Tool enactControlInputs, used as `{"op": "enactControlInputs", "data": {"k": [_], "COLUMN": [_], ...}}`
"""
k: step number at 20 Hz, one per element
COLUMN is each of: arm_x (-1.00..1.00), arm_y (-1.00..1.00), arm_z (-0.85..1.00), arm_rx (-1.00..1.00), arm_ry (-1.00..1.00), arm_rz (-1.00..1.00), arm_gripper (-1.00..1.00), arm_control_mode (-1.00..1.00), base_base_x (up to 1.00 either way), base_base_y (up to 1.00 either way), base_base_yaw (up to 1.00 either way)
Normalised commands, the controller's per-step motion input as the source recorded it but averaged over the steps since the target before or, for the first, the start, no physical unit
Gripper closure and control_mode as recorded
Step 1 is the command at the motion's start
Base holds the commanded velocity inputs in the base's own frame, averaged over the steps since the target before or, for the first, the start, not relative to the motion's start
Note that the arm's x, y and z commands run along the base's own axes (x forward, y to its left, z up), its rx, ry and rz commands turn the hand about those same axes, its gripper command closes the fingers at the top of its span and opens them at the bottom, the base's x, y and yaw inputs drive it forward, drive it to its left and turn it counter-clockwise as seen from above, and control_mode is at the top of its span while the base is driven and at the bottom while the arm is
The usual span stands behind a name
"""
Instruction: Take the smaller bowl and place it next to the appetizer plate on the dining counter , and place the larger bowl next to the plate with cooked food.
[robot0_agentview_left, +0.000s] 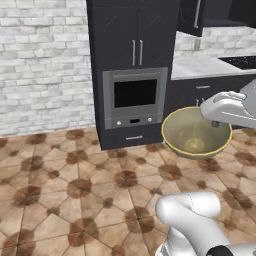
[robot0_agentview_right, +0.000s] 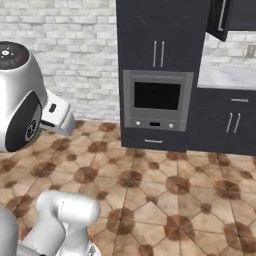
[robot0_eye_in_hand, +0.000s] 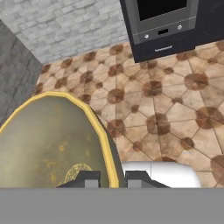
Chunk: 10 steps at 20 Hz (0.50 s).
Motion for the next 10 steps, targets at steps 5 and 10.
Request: {"op": "enactControlInputs", "data": {"k": [5,10], "arm_x": [0.00,0.00], "arm_y": [0.00,0.00], "arm_z": [0.00,0.00], "arm_rx": [0.00,0.00], "arm_ry": [0.00,0.00], "arm_rz": [0.00,0.00], "arm_gripper": [1.00,1.00], "arm_control_mode": [1.00,1.00], "base_base_x": [-1.00,-1.00], "base_base_y": [0.26,0.18], "base_base_yaw": [0.00,0.00]}}
